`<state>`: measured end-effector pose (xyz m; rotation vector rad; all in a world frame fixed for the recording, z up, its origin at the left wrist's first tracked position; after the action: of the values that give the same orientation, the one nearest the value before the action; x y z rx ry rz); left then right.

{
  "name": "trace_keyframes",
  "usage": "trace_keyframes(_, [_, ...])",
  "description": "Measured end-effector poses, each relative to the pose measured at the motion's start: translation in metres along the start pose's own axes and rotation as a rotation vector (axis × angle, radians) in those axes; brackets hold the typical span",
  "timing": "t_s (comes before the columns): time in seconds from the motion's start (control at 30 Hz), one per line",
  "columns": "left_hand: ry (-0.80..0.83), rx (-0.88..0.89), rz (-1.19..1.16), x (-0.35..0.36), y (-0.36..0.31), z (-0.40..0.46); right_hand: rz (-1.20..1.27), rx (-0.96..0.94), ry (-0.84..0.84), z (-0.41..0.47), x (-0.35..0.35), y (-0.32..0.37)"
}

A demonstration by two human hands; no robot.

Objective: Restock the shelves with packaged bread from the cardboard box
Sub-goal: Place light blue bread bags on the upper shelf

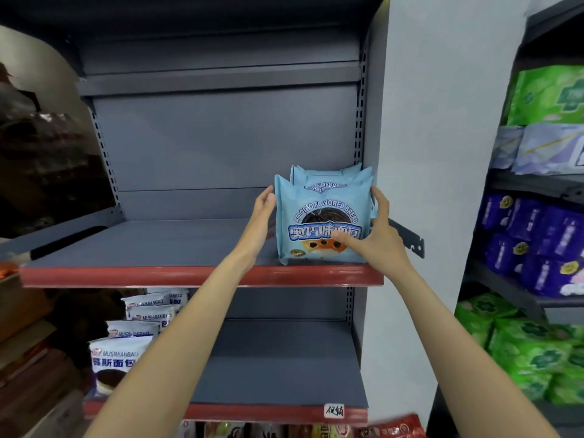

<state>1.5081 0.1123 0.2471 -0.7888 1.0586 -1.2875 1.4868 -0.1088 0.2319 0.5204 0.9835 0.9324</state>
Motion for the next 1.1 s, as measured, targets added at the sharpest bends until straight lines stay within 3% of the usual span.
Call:
trace_keyframes(0.2, [-0.078,0.001,-0.008,-0.003,0.004,-0.017,0.105,-0.061,-0.076,-0.026,0.008,0.004])
trace_keyframes(0.37, [-0.29,0.087,-0.077,-0.006,-0.01,-0.059,0.063,-0.164,-0.314,-0.075,0.007,0.019])
trace_keyframes(0.47, [-0.401,0.201,-0.084,-0.006,-0.009,-0.113,0.02,-0.254,-0.307,-0.119,0.024,0.023])
trace_keyframes(0.63, [-0.414,0.233,0.313,-0.024,0.048,-0.214,-0.121,-0.328,0.0,-0.195,0.075,0.003])
trace_keyframes(0.77, [-0.298,0.114,0.762,-0.054,0.107,-0.286,-0.213,-0.181,0.357,-0.246,0.13,-0.033])
trace_keyframes(0.83, [-0.149,-0.024,0.893,-0.072,0.142,-0.317,-0.251,-0.071,0.528,-0.271,0.161,-0.054])
trace_keyframes(0.97, [0.226,-0.523,0.919,-0.112,0.237,-0.375,-0.331,0.127,0.826,-0.328,0.226,-0.092])
trace_keyframes(1.1, [0.26,-0.778,0.716,-0.131,0.317,-0.428,-0.405,0.386,0.964,-0.392,0.286,-0.132])
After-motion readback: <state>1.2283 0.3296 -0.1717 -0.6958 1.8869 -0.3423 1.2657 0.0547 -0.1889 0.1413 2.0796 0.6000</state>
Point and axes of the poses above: each hand's wrist, its own z-axis towards the middle knuckle, its own x-axis out of the palm, y = z × x, the point moved 1 cm from there along z, towards the middle knuckle, and after that the axes turned 5 degrees about y, right-handed, at the moved point
